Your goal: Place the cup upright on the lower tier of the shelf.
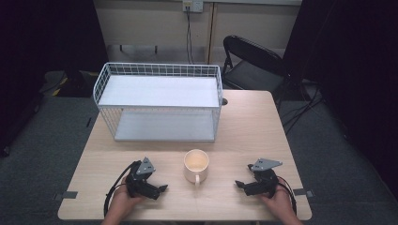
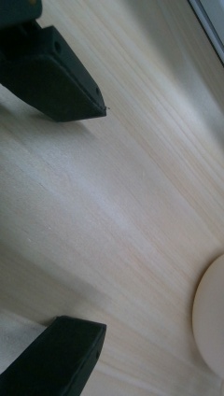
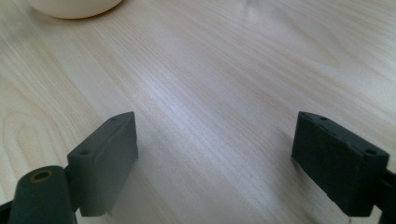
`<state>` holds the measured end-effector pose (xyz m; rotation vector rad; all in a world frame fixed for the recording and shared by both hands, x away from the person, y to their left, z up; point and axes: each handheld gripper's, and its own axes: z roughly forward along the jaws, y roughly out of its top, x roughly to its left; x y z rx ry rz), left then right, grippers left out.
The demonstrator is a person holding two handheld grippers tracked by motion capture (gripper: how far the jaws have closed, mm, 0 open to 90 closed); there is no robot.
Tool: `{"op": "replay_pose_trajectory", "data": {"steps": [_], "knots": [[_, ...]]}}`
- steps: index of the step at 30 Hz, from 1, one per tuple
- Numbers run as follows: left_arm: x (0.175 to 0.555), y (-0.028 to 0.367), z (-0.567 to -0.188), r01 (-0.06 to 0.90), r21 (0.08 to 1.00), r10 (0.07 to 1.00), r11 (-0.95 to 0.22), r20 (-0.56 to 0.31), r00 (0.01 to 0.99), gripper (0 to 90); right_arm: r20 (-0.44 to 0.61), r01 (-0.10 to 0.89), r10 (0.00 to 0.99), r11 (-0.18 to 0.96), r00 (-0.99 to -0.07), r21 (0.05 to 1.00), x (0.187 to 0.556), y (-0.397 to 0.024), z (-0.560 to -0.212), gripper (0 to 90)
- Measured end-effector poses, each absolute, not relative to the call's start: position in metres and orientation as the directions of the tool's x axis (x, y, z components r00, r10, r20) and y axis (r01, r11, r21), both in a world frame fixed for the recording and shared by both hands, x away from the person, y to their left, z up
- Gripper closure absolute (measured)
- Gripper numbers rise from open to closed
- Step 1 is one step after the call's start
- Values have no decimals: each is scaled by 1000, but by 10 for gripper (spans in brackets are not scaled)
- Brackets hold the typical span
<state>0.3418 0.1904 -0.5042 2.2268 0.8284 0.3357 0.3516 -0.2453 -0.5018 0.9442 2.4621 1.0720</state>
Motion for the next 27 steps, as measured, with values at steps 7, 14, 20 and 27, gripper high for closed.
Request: {"op": "replay_pose_trajectory", "data": {"steps": [7, 14, 20, 27], "knots": [[344, 192, -500, 505, 700, 688, -505, -27, 726, 44, -7, 460, 682, 500, -731, 733, 350, -245, -502, 137], [353, 189, -488, 555, 698, 689, -453, -121, 715, 286, -7, 462, 686, 497, -727, 735, 350, -245, -502, 138], [355, 177, -462, 544, 729, 678, -416, -149, 719, 299, -7, 463, 688, 496, -725, 735, 350, -245, -502, 138], [358, 167, -440, 531, 753, 672, -388, -164, 722, 326, -7, 466, 692, 494, -722, 735, 350, -245, -502, 138]]}}
